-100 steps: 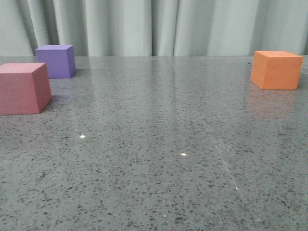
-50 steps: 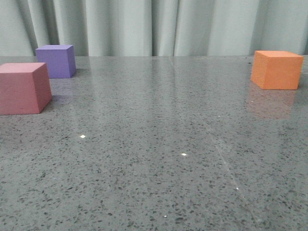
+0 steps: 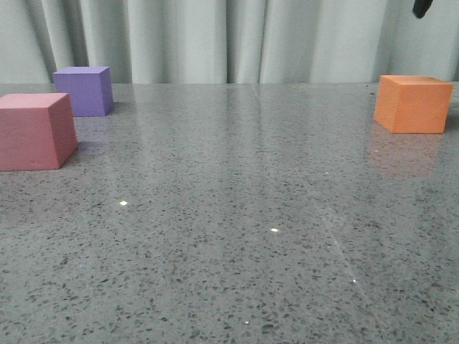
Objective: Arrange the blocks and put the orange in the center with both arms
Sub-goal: 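Lower the right gripper over the orange cube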
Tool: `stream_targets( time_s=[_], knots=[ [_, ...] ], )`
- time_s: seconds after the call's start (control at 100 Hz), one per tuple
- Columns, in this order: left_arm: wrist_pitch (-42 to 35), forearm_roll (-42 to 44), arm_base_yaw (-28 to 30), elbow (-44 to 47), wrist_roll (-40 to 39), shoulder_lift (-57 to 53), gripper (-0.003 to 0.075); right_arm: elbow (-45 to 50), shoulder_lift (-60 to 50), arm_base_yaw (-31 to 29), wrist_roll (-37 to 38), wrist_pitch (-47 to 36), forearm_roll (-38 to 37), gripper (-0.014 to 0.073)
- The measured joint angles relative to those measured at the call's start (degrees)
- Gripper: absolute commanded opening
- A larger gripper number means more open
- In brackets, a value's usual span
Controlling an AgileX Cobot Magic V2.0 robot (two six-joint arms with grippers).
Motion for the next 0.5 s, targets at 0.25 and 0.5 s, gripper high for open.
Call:
stream_targets(
  time_s=[0.25, 0.5],
  knots=[
    [-1.4, 0.0, 0.0, 0.0, 0.0, 0.0, 0.0627, -2.7, 5.3, 0.0, -0.3, 1.1, 1.4, 0.0601],
    [-1.4, 0.0, 0.0, 0.0, 0.0, 0.0, 0.0627, -2.7, 8.0, 0.0, -0.4, 1.1, 2.8, 0.0601]
  ],
)
